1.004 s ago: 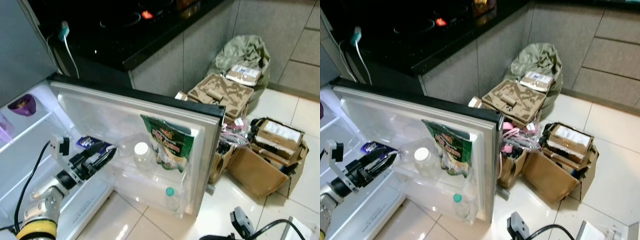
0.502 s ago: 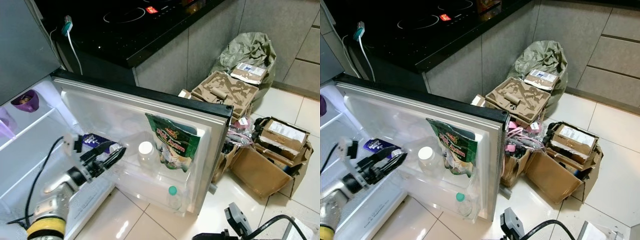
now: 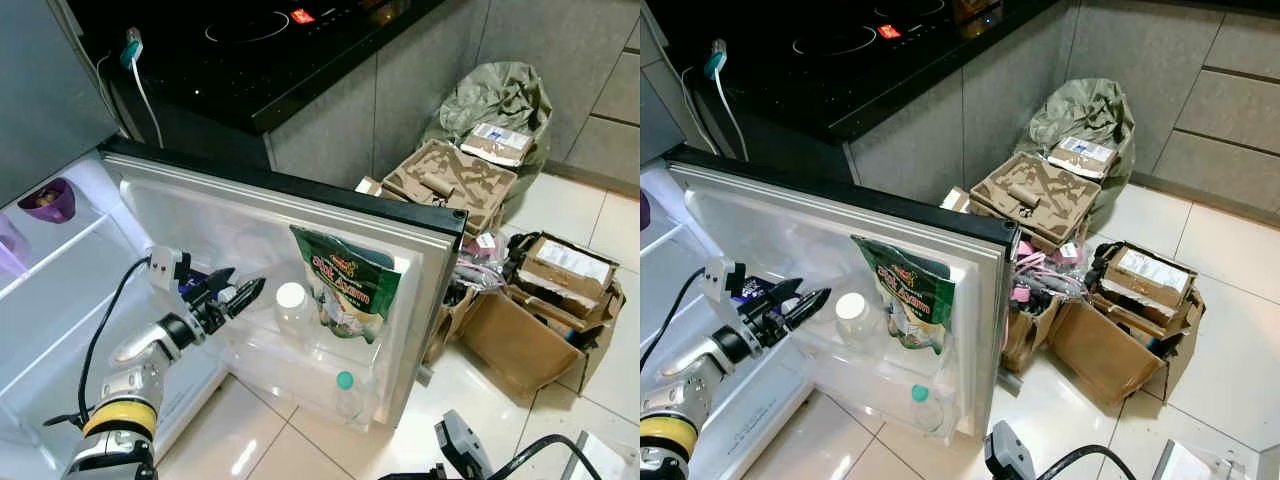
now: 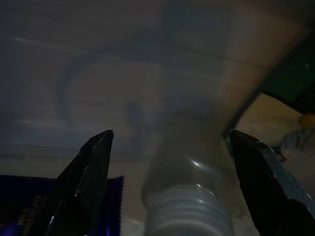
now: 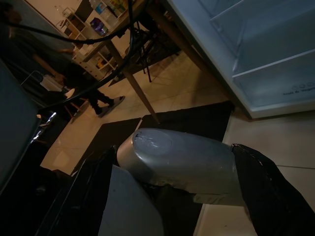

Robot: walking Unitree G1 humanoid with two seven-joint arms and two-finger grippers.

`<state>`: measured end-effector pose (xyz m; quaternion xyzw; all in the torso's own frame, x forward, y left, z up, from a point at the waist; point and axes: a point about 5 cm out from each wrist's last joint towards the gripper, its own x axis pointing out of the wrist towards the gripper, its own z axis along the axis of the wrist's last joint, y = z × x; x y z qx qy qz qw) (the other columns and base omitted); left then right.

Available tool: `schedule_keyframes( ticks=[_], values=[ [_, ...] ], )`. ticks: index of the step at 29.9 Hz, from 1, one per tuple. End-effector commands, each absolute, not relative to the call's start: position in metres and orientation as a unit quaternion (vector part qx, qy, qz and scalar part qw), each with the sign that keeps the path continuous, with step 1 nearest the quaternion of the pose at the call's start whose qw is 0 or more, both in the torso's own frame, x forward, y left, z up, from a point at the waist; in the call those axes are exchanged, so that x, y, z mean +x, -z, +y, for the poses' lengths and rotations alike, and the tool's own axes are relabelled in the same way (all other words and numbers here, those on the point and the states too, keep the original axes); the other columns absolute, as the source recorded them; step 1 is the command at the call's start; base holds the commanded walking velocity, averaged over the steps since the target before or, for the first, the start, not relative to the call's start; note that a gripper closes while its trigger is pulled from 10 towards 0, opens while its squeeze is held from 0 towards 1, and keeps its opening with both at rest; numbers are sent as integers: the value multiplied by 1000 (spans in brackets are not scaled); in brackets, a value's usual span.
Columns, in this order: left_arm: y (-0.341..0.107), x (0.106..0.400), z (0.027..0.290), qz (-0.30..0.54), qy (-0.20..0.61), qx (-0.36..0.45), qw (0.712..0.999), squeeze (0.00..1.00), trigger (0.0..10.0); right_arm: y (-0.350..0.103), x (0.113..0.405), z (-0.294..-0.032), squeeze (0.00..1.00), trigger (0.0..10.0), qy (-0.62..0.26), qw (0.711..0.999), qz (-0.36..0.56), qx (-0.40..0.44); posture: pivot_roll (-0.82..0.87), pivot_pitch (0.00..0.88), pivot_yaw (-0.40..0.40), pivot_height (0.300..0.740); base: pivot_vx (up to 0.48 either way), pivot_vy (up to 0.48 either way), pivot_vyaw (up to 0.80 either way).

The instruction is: Restocking fridge

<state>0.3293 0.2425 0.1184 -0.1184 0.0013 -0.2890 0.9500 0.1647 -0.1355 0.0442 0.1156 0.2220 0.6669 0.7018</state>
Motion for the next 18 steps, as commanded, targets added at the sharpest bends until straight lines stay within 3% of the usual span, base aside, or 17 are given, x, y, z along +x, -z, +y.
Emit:
schedule_keyframes(
  ticks=[1,7,13,18],
  values=[
    [-118,326,256,8,268,-105,958,0,10000,-42,159,-134,0,10000,-668,698,233,113,-177,176,104,740,0,0,0],
    [-112,325,258,19,270,-117,956,0,10000,-42,158,-134,0,10000,-667,698,237,112,-175,174,104,740,0,0,0],
    [-94,314,247,63,337,-151,927,0,10000,-43,160,-135,0,10000,-664,700,238,109,-173,175,98,740,0,0,0],
    [-91,312,248,72,341,-149,926,0,10000,-44,161,-136,0,10000,-663,702,237,107,-174,173,97,740,0,0,0]
  ],
)
